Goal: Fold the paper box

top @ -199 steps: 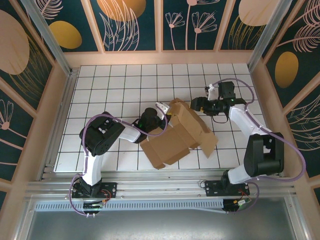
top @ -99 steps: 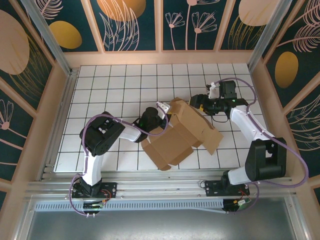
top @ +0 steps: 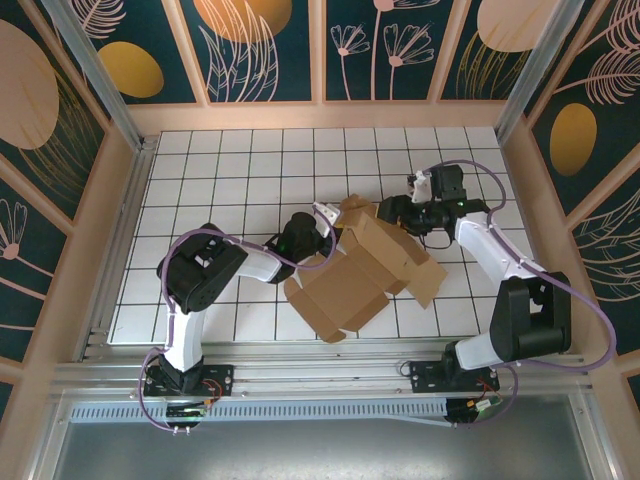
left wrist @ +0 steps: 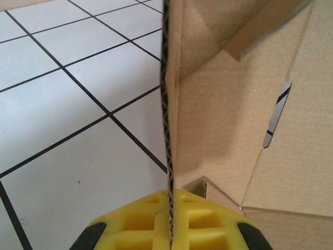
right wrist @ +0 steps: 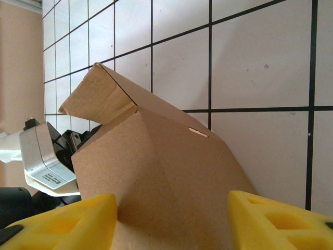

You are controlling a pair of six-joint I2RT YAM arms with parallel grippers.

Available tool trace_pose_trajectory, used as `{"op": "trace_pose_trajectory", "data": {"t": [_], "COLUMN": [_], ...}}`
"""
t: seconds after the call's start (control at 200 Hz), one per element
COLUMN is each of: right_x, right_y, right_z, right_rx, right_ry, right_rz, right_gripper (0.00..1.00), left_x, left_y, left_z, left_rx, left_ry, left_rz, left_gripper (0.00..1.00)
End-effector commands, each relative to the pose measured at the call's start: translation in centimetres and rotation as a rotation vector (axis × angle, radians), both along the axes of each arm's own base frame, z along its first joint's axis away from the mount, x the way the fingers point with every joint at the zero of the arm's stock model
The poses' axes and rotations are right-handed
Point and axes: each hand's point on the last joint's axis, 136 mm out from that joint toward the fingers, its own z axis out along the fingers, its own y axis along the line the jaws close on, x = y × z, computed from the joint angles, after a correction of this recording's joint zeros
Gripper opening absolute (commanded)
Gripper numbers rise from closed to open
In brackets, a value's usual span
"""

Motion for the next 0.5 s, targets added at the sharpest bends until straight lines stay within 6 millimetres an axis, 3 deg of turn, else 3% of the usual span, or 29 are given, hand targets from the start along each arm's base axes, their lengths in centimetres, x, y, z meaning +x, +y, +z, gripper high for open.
{"op": "trace_pose_trajectory", "data": {"t": [0.0,0.16,0.185,0.26,0.465,0.496], "right_x": [-0.6,-0.7,-0.7,-0.7,-1.0,-1.1], "right_y": [-0.3,0.3,0.4,0.5,0.4,0.5], "right_z": [-1.6,-1.9,-1.9,-1.9,-2.2,-2.2], "right_rx": [-0.061,-0.085,-0.09,-0.111,-0.167,-0.178], "right_ry": [0.022,0.007,0.003,-0.011,-0.054,-0.067], "right_rz": [-0.013,-0.008,-0.008,-0.009,-0.029,-0.027], "right_gripper": [0.57,0.52,0.51,0.5,0.44,0.43], "left_x": [-0.8,-1.6,-1.1,-1.3,-1.8,-2.5], "left_y": [-2.0,-2.5,-3.1,-3.4,-2.8,-2.3], "left_z": [3.5,3.4,4.5,4.9,6.2,5.5], "left_rx": [-0.109,-0.16,-0.184,-0.215,-0.278,-0.269], "left_ry": [0.027,0.139,0.136,0.175,0.222,0.241], "left_rz": [-0.074,-0.088,-0.092,-0.095,-0.057,-0.052], "left_gripper": [0.0,0.0,0.0,0.0,0.0,0.0]}}
